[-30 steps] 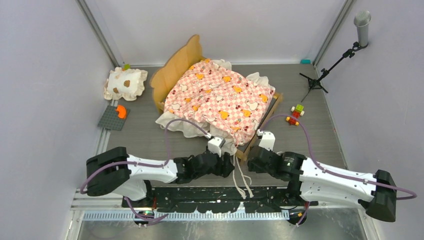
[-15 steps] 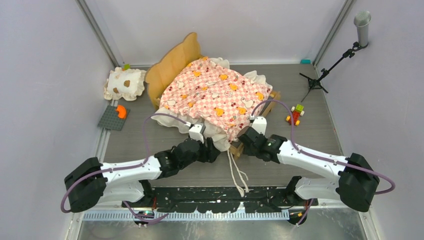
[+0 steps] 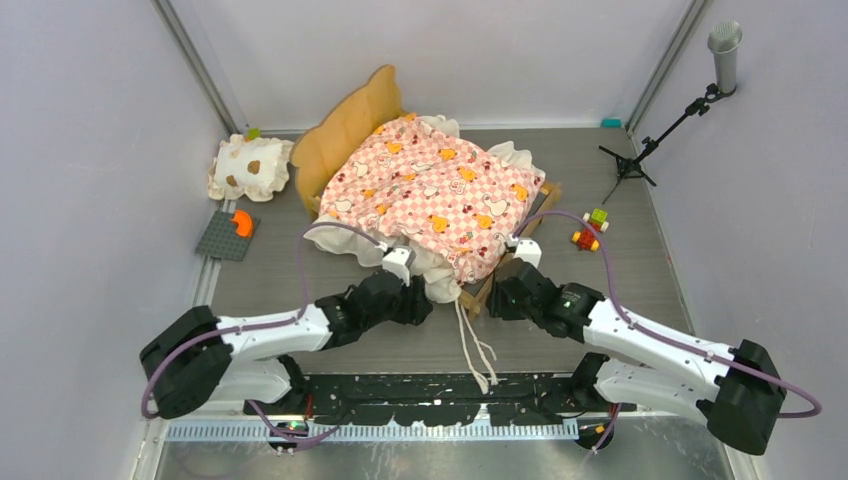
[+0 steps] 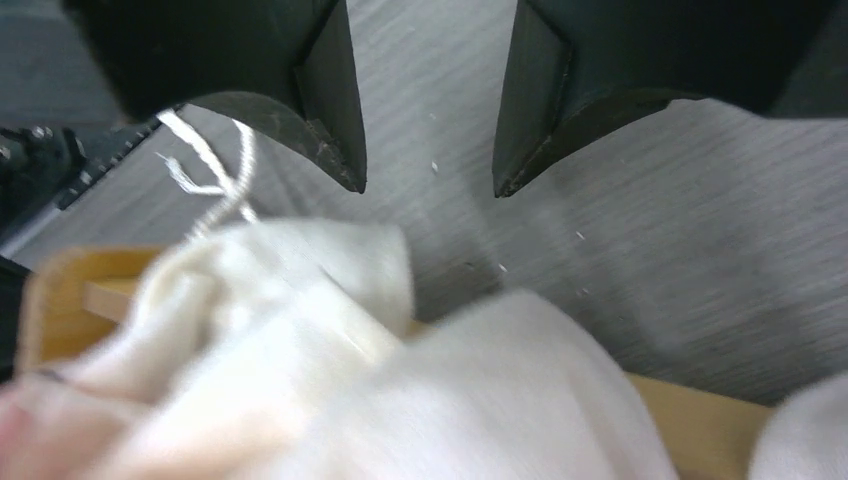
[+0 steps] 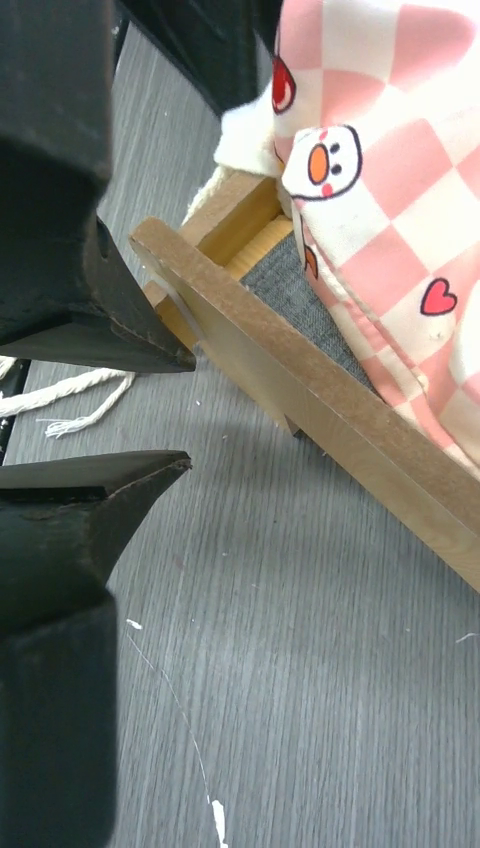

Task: Set up the pet bed
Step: Move the bed frame to the center of the board, then cross the ropes on the bed frame.

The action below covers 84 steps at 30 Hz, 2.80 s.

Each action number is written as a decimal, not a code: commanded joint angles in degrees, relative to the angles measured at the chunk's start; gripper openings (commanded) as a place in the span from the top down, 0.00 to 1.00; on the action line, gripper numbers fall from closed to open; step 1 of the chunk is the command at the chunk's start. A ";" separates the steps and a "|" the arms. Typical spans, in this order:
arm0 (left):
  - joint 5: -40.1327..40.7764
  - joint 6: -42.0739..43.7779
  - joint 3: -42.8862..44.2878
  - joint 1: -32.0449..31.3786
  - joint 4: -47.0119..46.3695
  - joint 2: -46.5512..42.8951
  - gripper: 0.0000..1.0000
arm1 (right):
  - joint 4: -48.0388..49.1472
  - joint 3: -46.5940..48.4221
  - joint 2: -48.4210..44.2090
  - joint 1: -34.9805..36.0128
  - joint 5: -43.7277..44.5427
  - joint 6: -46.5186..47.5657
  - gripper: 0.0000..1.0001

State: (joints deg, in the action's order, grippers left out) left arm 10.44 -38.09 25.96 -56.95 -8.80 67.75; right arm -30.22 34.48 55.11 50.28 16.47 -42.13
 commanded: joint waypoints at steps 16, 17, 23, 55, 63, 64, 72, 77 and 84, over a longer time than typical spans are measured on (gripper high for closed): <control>-17.55 7.22 20.11 18.09 -5.45 23.27 0.54 | 6.79 18.01 22.21 -12.13 0.70 5.41 0.63; -17.68 7.38 19.62 18.02 -4.88 22.62 0.53 | 6.15 17.31 21.66 -12.14 0.63 5.51 0.62; -18.05 4.84 9.10 17.90 -4.47 12.49 0.52 | 3.16 6.74 8.95 -12.13 -0.01 5.98 0.52; 24.09 -17.10 16.86 -17.27 5.11 25.34 0.49 | 3.53 -5.97 -11.76 -11.97 -8.33 0.31 0.50; 27.91 -22.87 26.44 -19.42 21.46 32.22 0.56 | 1.18 -5.82 -13.47 -12.01 -7.38 -0.09 0.50; 28.50 -24.11 27.39 -19.68 23.57 32.65 0.58 | 1.06 -5.95 -13.76 -11.99 -7.26 -0.22 0.50; 30.52 -28.38 27.03 -20.80 27.86 32.92 0.61 | 1.34 -6.67 -13.69 -11.99 -7.42 -1.20 0.50; 29.36 -28.52 28.43 -20.83 27.52 35.20 0.61 | 0.71 -6.45 -13.84 -12.05 -7.24 -1.15 0.50; 28.91 -27.28 30.28 -20.79 26.56 35.51 0.58 | 0.95 -6.71 -13.66 -11.97 -7.24 -1.42 0.50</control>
State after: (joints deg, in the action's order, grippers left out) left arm 40.27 -65.04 54.72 -77.56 15.31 100.92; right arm -29.23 27.73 41.74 38.09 8.27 -42.87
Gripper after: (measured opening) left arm 0.414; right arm 0.500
